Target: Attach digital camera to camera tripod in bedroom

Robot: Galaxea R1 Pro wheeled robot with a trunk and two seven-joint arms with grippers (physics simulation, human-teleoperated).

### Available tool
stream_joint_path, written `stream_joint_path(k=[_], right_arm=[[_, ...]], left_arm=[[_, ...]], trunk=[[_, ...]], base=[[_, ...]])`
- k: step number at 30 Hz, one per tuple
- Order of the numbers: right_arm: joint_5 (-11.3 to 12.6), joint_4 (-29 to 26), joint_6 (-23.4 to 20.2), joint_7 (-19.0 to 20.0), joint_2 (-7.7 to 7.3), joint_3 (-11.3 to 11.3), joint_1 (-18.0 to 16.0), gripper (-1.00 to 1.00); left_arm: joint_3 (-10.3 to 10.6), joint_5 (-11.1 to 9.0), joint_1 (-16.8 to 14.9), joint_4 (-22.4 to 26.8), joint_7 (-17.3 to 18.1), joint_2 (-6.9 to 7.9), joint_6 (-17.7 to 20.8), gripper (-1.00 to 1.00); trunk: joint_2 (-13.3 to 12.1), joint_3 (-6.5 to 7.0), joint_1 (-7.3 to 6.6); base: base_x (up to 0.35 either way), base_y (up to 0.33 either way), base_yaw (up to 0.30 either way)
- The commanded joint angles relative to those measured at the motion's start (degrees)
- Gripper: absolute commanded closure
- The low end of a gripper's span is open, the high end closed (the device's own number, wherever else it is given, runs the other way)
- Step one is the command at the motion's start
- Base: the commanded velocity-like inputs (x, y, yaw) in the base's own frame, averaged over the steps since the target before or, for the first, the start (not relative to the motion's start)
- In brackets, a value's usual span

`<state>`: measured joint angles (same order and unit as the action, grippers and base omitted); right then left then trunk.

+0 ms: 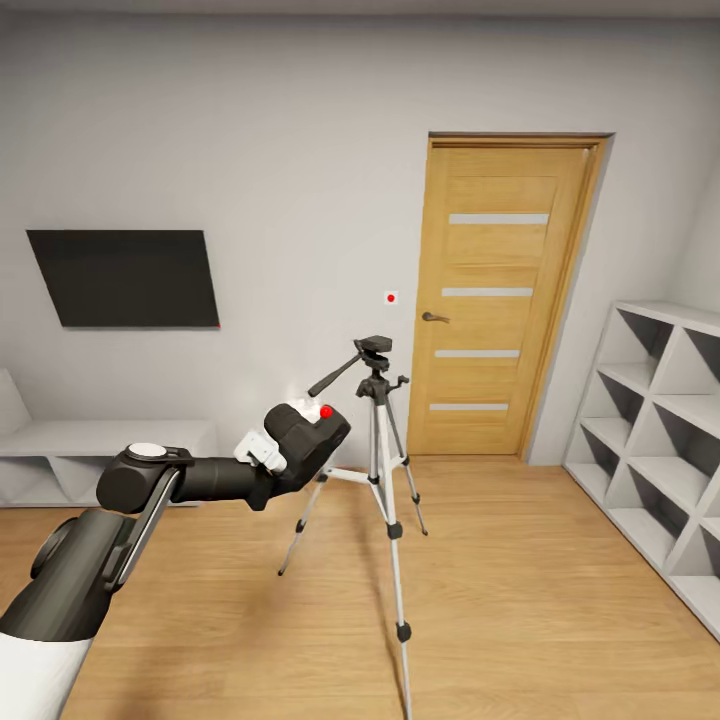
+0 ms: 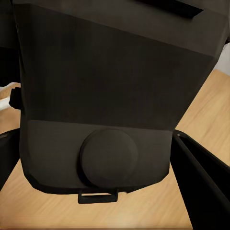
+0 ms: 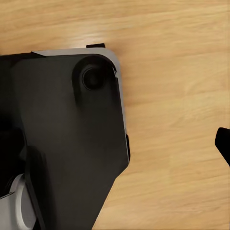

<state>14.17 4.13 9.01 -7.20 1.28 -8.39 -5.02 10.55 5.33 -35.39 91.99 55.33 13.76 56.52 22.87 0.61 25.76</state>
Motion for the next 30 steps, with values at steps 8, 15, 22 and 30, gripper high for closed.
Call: stream_joint_path(k=[8, 15, 22, 30], right_arm=[[0.58, 0.26, 0.40, -0.03, 0.04, -0.42, -0.08, -1.00], [0.60, 0.26, 0.40, -0.08, 0.04, -0.40, -0.08, -1.00], [0.58, 0.26, 0.40, -0.09, 0.04, -0.39, -0.08, -1.00], [0.59, 0.26, 0.40, -0.09, 0.04, -0.39, -0.08, -1.00]], left_arm=[[-0.14, 0.47, -0.03, -0.04, 0.57, 0.03, 0.17, 1.00], [-0.11, 0.47, -0.03, -0.05, 0.57, 0.04, 0.12, 1.00], [-0.04, 0.47, -0.03, -0.05, 0.57, 0.04, -0.12, 1.00], [-0.05, 0.47, -0.03, -0.05, 0.57, 0.04, -0.11, 1.00]], trunk=[[0.05, -0.02, 0.02], [0.05, -0.02, 0.02], [0.05, -0.02, 0.02], [0.05, -0.02, 0.02]], base=[[0.128, 0.258, -0.018], [0.247, 0.198, -0.195], [0.142, 0.073, -0.226], [0.020, 0.008, -0.044]])
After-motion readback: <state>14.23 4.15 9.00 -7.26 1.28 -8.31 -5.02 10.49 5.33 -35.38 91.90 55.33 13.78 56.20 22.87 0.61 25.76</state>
